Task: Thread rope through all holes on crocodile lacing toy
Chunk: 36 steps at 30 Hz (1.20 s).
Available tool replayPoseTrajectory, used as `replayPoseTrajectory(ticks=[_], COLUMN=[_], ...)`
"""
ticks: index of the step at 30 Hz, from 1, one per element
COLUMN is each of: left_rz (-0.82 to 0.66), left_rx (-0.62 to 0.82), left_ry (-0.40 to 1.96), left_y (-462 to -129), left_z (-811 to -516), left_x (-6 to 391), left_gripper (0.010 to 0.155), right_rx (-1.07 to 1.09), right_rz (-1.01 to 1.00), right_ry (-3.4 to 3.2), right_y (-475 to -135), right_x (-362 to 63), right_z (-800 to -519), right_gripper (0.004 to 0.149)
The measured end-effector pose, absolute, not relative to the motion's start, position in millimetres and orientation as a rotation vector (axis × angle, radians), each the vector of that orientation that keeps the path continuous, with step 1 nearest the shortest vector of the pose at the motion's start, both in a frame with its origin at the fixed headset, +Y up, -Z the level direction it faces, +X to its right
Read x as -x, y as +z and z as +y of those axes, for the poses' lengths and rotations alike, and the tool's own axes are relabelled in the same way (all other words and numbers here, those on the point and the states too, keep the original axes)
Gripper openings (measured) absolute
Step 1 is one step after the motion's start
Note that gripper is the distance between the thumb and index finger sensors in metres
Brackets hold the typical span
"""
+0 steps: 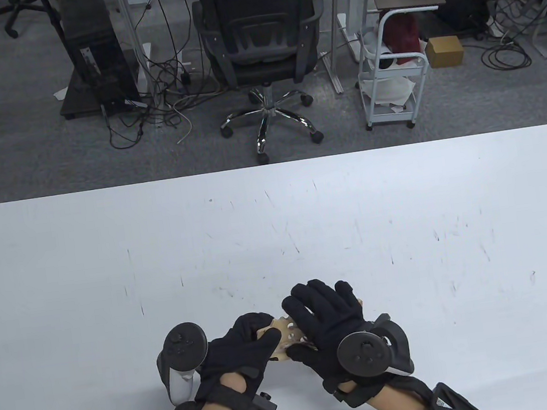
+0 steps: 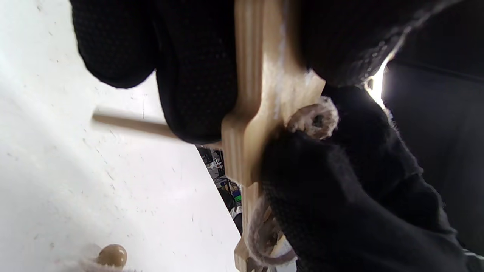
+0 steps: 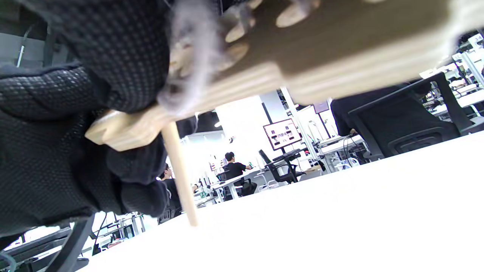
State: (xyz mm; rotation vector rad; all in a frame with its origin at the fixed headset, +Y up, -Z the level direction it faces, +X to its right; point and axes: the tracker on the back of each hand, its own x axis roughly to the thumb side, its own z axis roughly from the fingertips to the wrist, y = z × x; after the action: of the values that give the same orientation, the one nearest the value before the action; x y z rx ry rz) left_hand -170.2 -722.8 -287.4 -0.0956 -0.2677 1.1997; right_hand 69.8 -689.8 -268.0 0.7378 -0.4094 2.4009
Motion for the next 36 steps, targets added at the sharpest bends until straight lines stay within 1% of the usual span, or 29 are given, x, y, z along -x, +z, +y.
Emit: replayPoseTrajectory(ticks=[2,10,23,36], left_rz=[-0.277,-0.243,-0.184,-0.098], left_rx=[0.09,0.092,0.064,-0.014], left_ry=[1.191,1.209,1.24,1.315], left_y=[-287,-288,-295,-304], left_z=[-722,-724,-723,-716], left_x=[170,172,188,215], left_gripper=[0.052,0.052,0.052,0.052], right_rx=[-0.712,-0.717,-0.65,-0.571], right_rz=[-0.386,-0.403,-0.457,-0.448], right_ry=[2.391,2.375,2.279,2.175], right_y=[-269,-269,-271,-275], right_x=[-71,-71,-82,-93], right_z=[-690,-690,-682,-679], right_gripper=[0.082,0.079,0.074,0.063])
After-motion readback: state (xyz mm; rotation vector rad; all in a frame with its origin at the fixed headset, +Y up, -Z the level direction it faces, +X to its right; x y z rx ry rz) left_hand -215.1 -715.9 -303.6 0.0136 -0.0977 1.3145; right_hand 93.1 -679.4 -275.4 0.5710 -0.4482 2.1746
